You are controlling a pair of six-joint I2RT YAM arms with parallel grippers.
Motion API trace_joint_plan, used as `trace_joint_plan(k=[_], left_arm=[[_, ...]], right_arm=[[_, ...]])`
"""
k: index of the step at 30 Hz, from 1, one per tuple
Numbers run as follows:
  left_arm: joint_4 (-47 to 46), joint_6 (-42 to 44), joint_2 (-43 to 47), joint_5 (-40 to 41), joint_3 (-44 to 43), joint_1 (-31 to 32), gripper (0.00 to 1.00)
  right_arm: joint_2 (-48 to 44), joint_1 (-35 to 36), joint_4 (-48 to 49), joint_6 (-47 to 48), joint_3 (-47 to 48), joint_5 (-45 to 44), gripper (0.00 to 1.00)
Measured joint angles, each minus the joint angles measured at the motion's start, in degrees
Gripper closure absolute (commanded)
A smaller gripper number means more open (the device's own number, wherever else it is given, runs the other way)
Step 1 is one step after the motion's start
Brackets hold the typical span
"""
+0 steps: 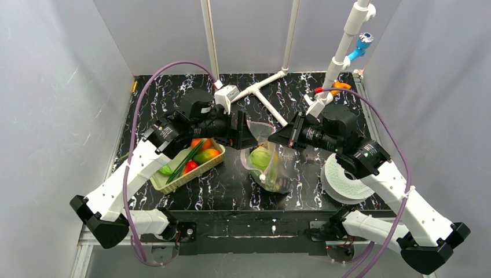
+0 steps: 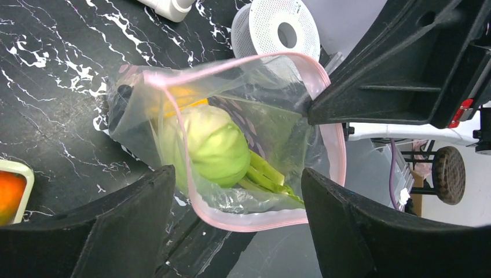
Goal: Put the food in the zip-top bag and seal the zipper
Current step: Place the fake vegetable in the zipper food storage bag.
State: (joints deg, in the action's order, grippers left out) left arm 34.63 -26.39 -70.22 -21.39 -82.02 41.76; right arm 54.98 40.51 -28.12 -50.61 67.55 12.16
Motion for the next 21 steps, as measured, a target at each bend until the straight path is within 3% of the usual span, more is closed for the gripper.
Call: trace_joint_plan(k=[11, 19, 21], left_arm=[[1.9, 2.8, 3.2, 1.5, -0.7, 0.0, 0.39], [2.1, 1.3, 2.9, 1.6, 5.4, 0.0, 0.51], [2.2, 0.8, 2.1, 1.6, 6.3, 0.0, 0.59]], right_arm=[[-0.1, 0.0, 0.0, 0.0, 0.0, -0.1, 0.99], [-0.3, 0.0, 0.0, 0.0, 0.0, -0.2, 0.99], [-0.3, 0.0, 0.0, 0.0, 0.0, -0.2, 0.99]])
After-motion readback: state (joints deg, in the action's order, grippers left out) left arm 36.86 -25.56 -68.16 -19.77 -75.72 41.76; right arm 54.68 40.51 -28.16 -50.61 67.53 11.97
